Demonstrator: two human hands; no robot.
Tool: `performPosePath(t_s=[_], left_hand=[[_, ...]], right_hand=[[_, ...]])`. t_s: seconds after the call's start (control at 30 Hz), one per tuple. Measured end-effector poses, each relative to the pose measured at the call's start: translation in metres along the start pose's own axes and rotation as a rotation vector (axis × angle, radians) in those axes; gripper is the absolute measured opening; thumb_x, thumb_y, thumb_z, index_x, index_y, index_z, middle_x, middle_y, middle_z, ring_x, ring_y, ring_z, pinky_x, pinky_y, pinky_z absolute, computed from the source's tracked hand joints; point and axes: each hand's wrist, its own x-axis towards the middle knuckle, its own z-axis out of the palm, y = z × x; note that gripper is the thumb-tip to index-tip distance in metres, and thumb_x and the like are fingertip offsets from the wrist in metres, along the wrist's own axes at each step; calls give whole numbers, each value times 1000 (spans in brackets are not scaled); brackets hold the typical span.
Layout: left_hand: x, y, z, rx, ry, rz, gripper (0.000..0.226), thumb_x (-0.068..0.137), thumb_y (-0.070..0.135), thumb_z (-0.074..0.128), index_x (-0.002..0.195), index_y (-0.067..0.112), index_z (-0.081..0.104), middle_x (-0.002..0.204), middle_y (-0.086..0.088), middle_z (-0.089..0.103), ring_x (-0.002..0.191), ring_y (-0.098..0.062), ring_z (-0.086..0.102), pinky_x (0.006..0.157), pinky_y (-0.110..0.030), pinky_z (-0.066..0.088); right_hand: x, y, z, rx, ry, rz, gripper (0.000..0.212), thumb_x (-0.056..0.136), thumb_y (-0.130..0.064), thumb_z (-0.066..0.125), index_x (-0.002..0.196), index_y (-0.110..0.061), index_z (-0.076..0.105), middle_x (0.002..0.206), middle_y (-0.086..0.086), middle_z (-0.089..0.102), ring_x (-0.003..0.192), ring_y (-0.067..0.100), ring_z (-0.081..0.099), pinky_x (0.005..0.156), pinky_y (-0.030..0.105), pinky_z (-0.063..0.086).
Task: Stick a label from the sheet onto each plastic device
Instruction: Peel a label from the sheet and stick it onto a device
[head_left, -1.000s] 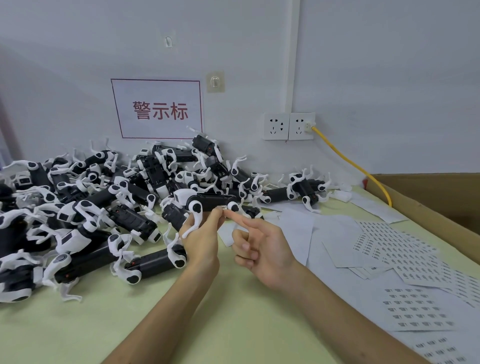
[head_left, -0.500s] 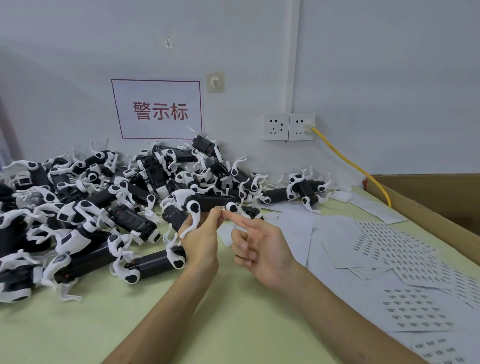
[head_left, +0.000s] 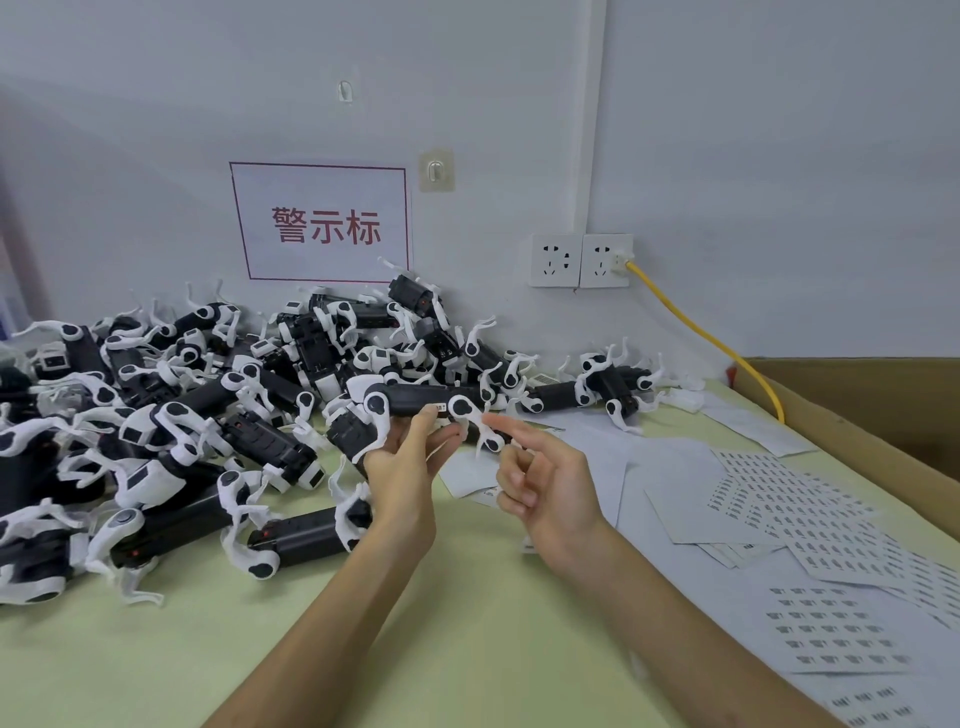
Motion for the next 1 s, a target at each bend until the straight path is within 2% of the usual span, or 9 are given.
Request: performPosePath(t_s=[0.13,0.27,0.4,0.5,0.67,0.77,0.87,0.93,1.0], left_hand=[[-2,1,1,-19,-51,-39,11,97,11,68,91,4,61,91,-11,68,77,-17,76,71,-23,60],[-7,0,2,6,-149,-61,16,95,13,69,90,1,61,89,-9,72,89,-20,75,82,-25,60],[-11,0,2,89,-160,-29,13,95,11,69,91,-1,65,74,1,74,79,-14,75,77,-18,58],[-11,-1,2,146,-175,-1,14,99,14,65,94,1,65,72,5,75,73,-10,73,74,-17,57],[-12,-4,2,191,-234,33,17,103,20,58,95,6,64,79,4,75,76,-10,72,79,-22,57],[-12,-6,3,208,-249,27,29,107,25,50,95,5,66,87,-2,76,85,-15,74,75,-19,56],[-14,-8,4,203,-269,-13,42,111,30,40,96,5,71,88,-3,77,85,-14,73,74,-19,56],[-15,-9,4,227,-299,-19,43,110,33,42,90,7,70,85,-1,77,81,-12,72,75,-21,57],[-16,-9,4,256,-331,-1,37,106,33,50,78,16,68,77,3,73,75,-10,70,75,-21,57]], right_hand=[[1,-4,-2,25,19,-8,31,92,-20,49,113,-8,68,54,-1,35,44,11,20,45,23,19],[0,-4,-1,22,18,-13,27,90,-21,50,103,-9,70,55,0,35,45,11,20,46,25,18],[0,-5,0,21,13,-12,27,83,-24,56,100,-9,71,56,1,35,45,12,20,47,25,18],[-1,-6,-1,32,12,-16,34,74,-28,60,100,-8,71,55,1,35,44,12,21,46,25,19],[1,-7,-2,15,36,-35,24,90,-19,50,100,-8,70,54,-1,37,43,11,21,44,23,20],[0,-9,-2,2,50,-65,23,91,-17,48,97,-9,69,53,-1,37,42,11,22,44,23,19],[0,-10,-2,3,45,-69,22,91,-16,48,95,-9,69,53,-1,38,41,10,22,45,23,19],[0,-10,-2,5,40,-61,21,91,-16,48,94,-10,68,53,-1,38,41,10,22,45,24,18],[0,-11,-2,8,38,-60,21,91,-17,49,92,-10,69,53,-1,38,41,10,22,45,24,19]])
